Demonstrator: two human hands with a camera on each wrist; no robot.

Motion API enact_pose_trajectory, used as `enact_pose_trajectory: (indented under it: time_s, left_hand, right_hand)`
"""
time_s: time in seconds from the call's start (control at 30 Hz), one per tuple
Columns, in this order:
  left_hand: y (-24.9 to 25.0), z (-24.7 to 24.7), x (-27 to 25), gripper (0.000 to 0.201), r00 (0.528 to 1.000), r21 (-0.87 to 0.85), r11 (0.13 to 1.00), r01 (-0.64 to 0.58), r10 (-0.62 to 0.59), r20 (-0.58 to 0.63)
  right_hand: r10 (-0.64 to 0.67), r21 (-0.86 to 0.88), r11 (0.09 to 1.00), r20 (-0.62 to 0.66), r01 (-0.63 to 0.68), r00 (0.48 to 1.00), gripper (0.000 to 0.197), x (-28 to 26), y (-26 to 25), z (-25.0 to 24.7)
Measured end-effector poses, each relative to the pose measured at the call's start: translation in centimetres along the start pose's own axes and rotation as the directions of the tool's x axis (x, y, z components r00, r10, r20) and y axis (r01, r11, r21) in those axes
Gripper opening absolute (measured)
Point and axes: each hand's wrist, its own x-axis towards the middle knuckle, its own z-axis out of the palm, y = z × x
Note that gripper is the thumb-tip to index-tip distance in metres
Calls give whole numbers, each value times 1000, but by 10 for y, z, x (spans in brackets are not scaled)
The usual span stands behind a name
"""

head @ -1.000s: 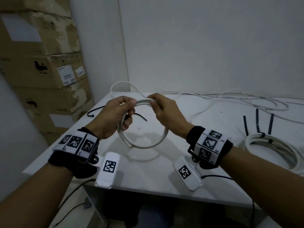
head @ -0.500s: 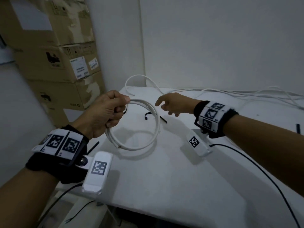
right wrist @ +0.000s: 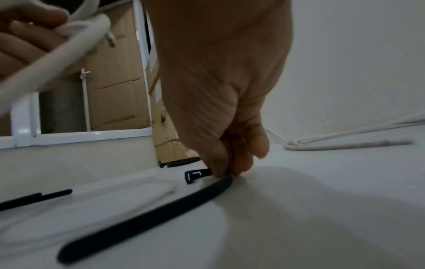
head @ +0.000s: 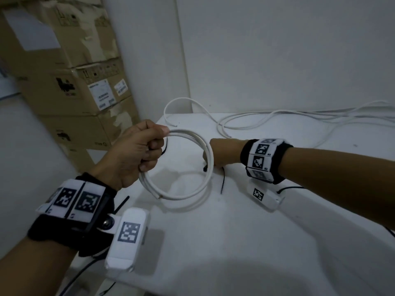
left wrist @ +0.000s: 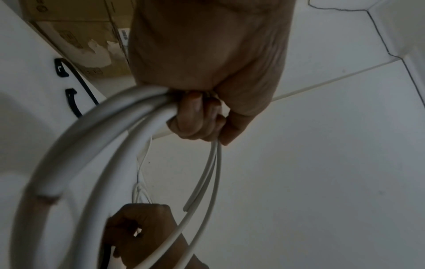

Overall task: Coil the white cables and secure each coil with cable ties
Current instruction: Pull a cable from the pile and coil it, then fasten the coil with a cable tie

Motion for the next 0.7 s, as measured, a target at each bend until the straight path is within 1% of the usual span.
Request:
enact_pose_trajectory:
  time_s: [0.1,0.13,0.2,0.27,0.33,0.37,0.4,0.43,0.47,0.5,0.53,0.57,0.6,0.67,0.7]
  left_hand:
    - [0,18,-5,29,1000,-26,1000,-14,14,3]
    - [-1,24,-8,29,1000,-33,999,-15,15,-1]
    - [-3,37,-13,30,1000,-50,999,-18,18,-12]
    - [-5,49,-18,31,999,-63,998,-21,20,-30]
    - [-7,62,-22,33,998,-68,997,-20,16,-54]
    - [-7,69,-23,32,998,-68,997,-22,18,-66]
    - [-7,78,-25,31,997,-70,997,-24,19,-76]
    - [-6,88,-26,30,996,-77,997,-27,21,-83]
    - [-6,98,-27,29,996,-85,996,-31,24,-84]
    - [-6,109,-28,29,996,-91,995,-35,27,-80]
    - [-5,120,-28,28,997,-97,994,-39,32,-74]
    - [-4,132,-30,28,998,-103,994,-44,38,-59]
    - [-3,145,-32,29,998,-111,993,-44,40,-42]
    - [-1,169,-36,30,999,-133,990,-37,36,-9]
    - [0,180,-39,31,999,-141,989,-35,36,3]
  right_hand:
    - [115,-29,993,58,-113,992,18,-44,8,-2]
    - [165,1,986,87,-166,982,16,-61,11,-6]
    - [247,141,956,92,-258,965,11,-97,15,-17]
    - [305,321,903,-9,-286,952,10,-137,19,-31]
    - [381,491,829,-147,-267,913,12,-179,21,-44]
    - [424,560,793,-225,-239,877,13,-200,20,-50]
    - [465,612,767,-323,-193,824,14,-219,18,-53]
    - [496,624,769,-445,-139,746,16,-234,14,-56]
    - [503,585,804,-577,-104,643,18,-246,9,-56]
    - [472,506,857,-693,-98,545,20,-253,3,-55]
    - [414,405,905,-774,-127,479,21,-253,-1,-51]
    - [355,314,935,-819,-166,451,20,-254,-5,-47]
    - [336,262,940,-826,-219,452,18,-252,-8,-43]
    - [354,238,920,-845,-311,401,22,-246,-3,-35]
    - [401,283,899,-838,-334,371,27,-244,1,-30]
